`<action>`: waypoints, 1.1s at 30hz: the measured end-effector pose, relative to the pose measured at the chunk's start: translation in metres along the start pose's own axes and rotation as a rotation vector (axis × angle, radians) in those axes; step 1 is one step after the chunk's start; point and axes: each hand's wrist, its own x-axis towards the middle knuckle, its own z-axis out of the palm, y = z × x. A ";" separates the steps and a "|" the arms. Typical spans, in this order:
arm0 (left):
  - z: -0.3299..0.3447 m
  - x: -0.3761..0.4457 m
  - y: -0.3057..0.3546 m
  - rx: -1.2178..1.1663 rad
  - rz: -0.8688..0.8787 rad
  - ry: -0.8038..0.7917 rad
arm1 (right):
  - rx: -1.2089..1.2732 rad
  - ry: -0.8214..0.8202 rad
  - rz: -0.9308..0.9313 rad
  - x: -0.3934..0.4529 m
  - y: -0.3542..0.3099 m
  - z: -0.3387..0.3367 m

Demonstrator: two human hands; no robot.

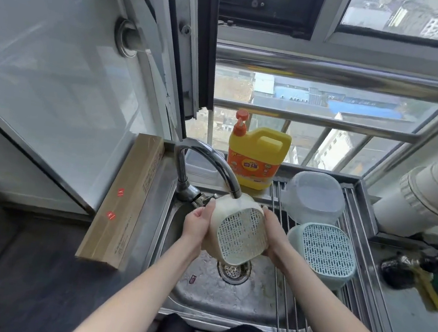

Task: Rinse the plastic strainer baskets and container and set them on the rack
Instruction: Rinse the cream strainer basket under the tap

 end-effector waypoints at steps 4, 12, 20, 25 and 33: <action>-0.012 0.003 0.003 0.100 0.118 -0.044 | 0.072 -0.057 0.020 0.013 0.004 0.008; -0.042 0.006 -0.012 0.144 -0.040 -0.330 | -0.084 -0.011 -0.206 0.000 -0.009 0.020; -0.038 0.000 -0.008 0.208 -0.150 -0.219 | -0.457 0.200 -0.371 -0.003 -0.022 0.042; -0.036 -0.006 -0.010 -0.021 -0.279 -0.195 | -0.420 0.193 -0.342 -0.010 -0.025 0.046; -0.029 -0.010 -0.015 -0.239 -0.618 -0.246 | -0.311 0.089 -0.405 -0.013 -0.001 0.023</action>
